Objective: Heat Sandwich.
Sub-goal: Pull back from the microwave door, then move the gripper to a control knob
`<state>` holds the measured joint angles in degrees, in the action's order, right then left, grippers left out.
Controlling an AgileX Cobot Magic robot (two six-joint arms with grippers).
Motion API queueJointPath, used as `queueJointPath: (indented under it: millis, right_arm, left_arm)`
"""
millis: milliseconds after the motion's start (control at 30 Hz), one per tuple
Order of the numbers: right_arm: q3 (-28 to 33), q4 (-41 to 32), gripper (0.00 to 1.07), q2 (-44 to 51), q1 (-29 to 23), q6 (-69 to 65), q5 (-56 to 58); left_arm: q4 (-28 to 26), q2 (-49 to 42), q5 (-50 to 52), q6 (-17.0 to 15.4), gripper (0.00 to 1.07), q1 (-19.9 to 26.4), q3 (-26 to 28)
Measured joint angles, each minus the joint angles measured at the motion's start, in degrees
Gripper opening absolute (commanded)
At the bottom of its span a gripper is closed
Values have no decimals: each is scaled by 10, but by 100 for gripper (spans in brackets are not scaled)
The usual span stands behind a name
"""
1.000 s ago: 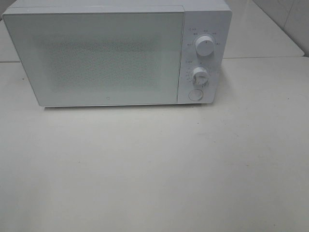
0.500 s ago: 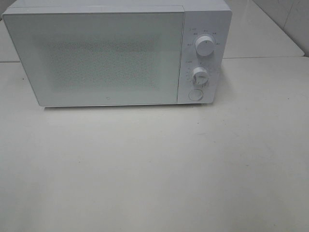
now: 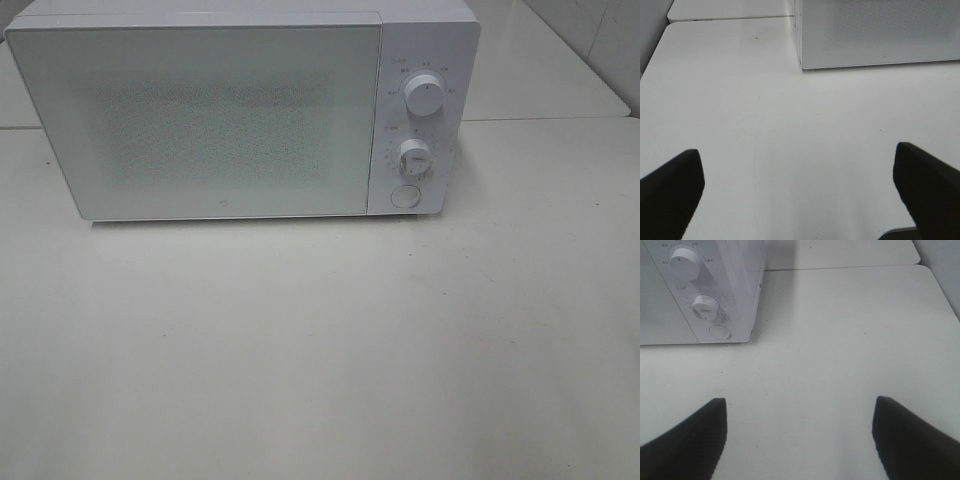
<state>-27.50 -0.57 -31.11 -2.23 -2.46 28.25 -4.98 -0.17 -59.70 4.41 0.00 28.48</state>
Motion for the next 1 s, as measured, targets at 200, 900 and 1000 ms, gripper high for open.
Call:
queueJointPath:
  millis: [200, 900, 1000]
  right_arm:
    - [1, 0, 76, -53, 0, 0, -64]
    - [1, 0, 76, -258, 0, 0, -285]
    - [1, 0, 76, -290, 0, 0, -329]
  left_arm:
    - [0, 0, 0, 0, 97, 0, 0]
    - [0, 0, 0, 0, 97, 0, 0]
    - [0, 0, 0, 0, 97, 0, 0]
